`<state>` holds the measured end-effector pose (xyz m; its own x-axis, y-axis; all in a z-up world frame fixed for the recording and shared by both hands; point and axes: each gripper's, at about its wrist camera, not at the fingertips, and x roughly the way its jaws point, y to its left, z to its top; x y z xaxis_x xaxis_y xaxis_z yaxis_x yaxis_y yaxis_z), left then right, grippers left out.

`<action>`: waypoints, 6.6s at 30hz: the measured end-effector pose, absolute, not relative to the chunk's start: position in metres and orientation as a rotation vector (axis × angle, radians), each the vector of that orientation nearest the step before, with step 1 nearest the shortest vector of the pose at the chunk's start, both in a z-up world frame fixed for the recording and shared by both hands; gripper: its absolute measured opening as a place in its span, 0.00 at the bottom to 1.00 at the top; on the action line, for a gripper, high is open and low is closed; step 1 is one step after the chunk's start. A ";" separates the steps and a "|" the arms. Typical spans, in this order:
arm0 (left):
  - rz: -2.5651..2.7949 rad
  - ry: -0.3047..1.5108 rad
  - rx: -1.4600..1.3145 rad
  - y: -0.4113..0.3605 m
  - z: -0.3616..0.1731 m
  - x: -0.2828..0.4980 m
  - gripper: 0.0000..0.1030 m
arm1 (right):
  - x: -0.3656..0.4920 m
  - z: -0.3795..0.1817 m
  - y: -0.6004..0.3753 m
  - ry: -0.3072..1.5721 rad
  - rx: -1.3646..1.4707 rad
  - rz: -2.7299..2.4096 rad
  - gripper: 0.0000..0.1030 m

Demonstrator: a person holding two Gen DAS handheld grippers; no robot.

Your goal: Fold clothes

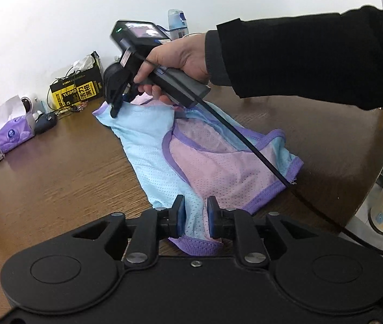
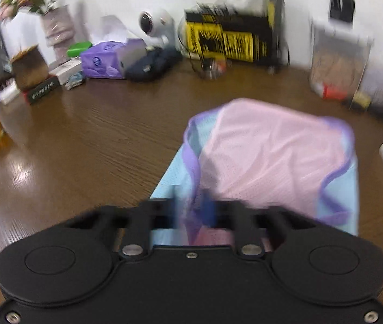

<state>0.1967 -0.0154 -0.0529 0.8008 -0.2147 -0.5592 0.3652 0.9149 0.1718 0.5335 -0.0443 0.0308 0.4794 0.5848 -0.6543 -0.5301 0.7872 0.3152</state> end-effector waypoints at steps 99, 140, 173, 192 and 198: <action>-0.807 0.364 0.622 -0.009 -0.036 0.204 0.61 | 0.236 0.036 -0.156 0.389 -0.533 1.155 0.64; -0.783 0.376 0.430 0.018 0.015 0.284 0.67 | 0.323 0.044 -0.191 0.471 -0.213 1.061 0.67; -0.947 0.419 0.664 -0.009 -0.027 0.241 0.16 | 0.272 0.008 -0.182 0.554 -0.262 1.218 0.16; -0.822 0.482 0.340 0.009 0.008 0.244 0.12 | 0.184 -0.018 -0.129 0.066 -0.866 0.814 0.46; -0.803 0.413 0.567 0.001 -0.013 0.213 0.25 | 0.189 -0.016 -0.127 0.123 -0.865 0.876 0.12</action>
<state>0.2128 0.0008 -0.0128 0.6294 -0.5528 -0.5461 0.7657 0.5611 0.3145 0.1892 -0.1270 -0.0155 0.6560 0.6223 -0.4270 -0.7158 0.3336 -0.6134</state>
